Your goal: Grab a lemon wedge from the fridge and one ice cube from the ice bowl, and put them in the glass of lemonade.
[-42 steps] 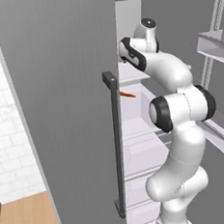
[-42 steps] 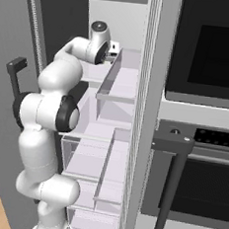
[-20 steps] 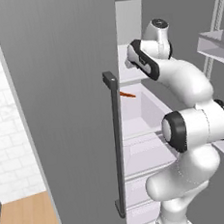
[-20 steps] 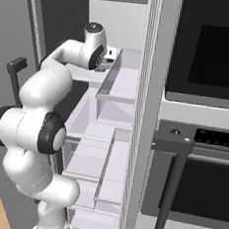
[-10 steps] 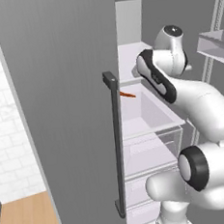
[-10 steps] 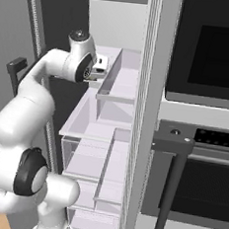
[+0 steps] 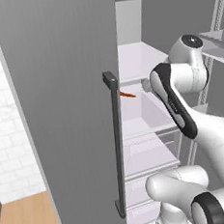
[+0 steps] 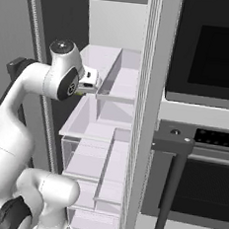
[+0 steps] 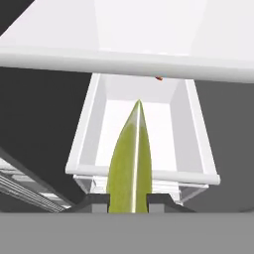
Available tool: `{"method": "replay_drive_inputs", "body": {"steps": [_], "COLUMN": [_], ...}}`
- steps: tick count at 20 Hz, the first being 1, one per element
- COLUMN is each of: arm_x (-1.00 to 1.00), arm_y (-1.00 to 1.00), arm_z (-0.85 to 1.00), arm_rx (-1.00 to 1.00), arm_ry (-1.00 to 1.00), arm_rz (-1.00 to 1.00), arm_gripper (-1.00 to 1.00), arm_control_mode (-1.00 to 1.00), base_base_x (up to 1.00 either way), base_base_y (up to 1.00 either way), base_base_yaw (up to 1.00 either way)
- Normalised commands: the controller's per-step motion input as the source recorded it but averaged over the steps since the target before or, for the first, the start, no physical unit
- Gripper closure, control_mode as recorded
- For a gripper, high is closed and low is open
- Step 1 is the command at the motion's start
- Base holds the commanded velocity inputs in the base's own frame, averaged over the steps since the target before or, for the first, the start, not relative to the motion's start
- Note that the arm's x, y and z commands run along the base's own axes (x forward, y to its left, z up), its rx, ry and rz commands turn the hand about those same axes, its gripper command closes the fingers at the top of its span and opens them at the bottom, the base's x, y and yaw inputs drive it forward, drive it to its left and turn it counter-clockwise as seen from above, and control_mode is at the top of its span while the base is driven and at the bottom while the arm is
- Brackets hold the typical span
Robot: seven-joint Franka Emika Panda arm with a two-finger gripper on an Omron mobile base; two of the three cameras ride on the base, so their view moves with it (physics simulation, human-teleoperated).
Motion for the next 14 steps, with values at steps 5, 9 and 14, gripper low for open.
{"method": "replay_drive_inputs", "body": {"steps": [5,9,14], "arm_x": [-0.6,0.0,0.0], "arm_y": [0.1,0.0,0.0], "arm_z": [-0.14,0.0,0.0], "arm_rx": [-0.02,0.0,0.0], "arm_ry": [0.03,0.0,0.0], "arm_rz": [0.0,0.0,0.0], "arm_gripper": [1.0,1.0,1.0], "arm_control_mode": [1.0,1.0,1.0], "base_base_x": [-0.4,-1.0,-1.0], "base_base_y": [0.12,0.27,0.12], "base_base_yaw": [0.0,0.0,0.0]}}
